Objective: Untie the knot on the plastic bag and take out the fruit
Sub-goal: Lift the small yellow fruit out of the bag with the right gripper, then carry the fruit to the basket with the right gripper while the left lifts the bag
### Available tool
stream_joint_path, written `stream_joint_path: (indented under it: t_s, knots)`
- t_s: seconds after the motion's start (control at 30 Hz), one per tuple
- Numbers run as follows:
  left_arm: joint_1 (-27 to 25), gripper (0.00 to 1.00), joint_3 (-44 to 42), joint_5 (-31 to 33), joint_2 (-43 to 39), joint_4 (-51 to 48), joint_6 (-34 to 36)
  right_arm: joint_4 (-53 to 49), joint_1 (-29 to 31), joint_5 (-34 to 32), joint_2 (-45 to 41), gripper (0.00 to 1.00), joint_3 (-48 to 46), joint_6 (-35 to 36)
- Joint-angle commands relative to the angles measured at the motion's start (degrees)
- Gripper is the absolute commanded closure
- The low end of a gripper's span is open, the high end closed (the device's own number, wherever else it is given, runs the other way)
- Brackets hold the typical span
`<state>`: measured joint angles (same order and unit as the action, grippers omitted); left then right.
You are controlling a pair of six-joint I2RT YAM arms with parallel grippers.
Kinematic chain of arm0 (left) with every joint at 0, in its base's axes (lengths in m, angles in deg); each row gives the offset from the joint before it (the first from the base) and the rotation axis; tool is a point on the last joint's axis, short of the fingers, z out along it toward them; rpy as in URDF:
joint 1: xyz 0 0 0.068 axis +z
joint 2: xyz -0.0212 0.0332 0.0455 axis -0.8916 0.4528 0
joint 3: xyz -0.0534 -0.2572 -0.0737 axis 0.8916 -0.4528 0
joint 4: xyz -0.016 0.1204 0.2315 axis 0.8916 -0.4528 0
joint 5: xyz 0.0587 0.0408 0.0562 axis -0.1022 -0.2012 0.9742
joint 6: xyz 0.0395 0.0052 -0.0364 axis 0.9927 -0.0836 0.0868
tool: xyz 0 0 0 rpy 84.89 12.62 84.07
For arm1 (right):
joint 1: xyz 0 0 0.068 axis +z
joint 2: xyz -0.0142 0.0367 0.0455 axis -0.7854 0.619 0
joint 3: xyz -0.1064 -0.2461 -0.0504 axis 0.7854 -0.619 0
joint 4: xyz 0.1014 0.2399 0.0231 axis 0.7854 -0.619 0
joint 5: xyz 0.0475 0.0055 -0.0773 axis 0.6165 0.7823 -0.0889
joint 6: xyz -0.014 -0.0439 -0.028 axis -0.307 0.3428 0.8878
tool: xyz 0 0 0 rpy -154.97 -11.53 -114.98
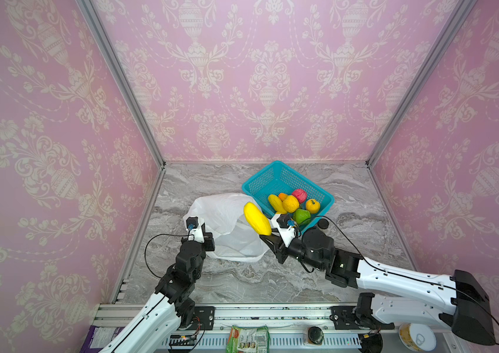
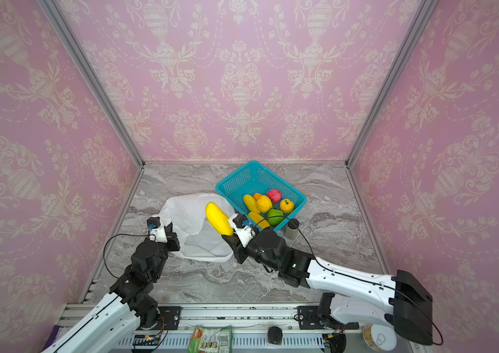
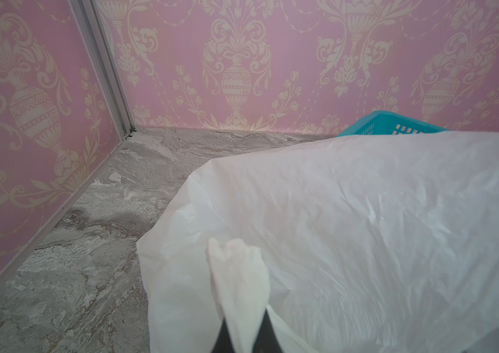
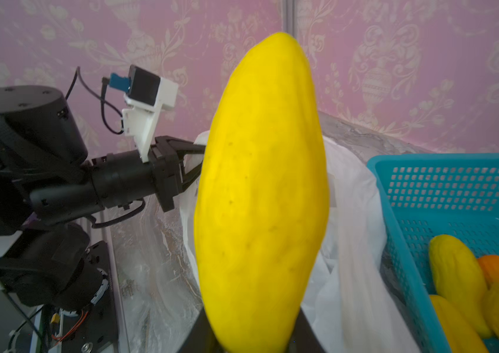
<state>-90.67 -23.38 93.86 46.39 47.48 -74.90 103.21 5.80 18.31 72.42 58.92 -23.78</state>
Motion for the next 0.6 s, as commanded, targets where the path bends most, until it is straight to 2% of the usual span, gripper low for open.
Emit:
stream_joint_path:
  t_s: [0.0, 0.1, 0.27, 0.37, 0.47, 0.57]
  knots:
    - [0.12, 1.0, 3.12, 5.06, -0.18, 1.0, 3.54, -3.53, -4.99, -4.75, -1.82, 0.78, 0.11, -2.38]
    - [2.06, 1.0, 5.94, 4.1, 0.27, 1.93, 4.0, -5.68, -10.84, -5.81, -0.32, 0.77, 2.16, -5.05]
    - [9.41, 1.0, 13.88, -7.92, 8.02, 4.34, -0.29, -10.94, -20.01, -4.94, 9.35, 0.82, 9.92, -10.17]
    - [15.2, 1.0, 20.17, -13.91, 16.22, 6.56, -2.45, -11.16, -24.99, -0.18, 16.85, 0.83, 13.94, -13.38]
    - [22.25, 1.0, 28.13, -23.3, 24.25, 8.19, -7.78, -11.06, -28.85, 6.26, 25.26, 0.87, 18.93, -15.34]
    - [22.85, 1.0, 39.7, -25.3, 31.72, 10.77, -6.8, -12.42, -31.26, 11.8, 33.87, 0.89, 25.68, -15.87]
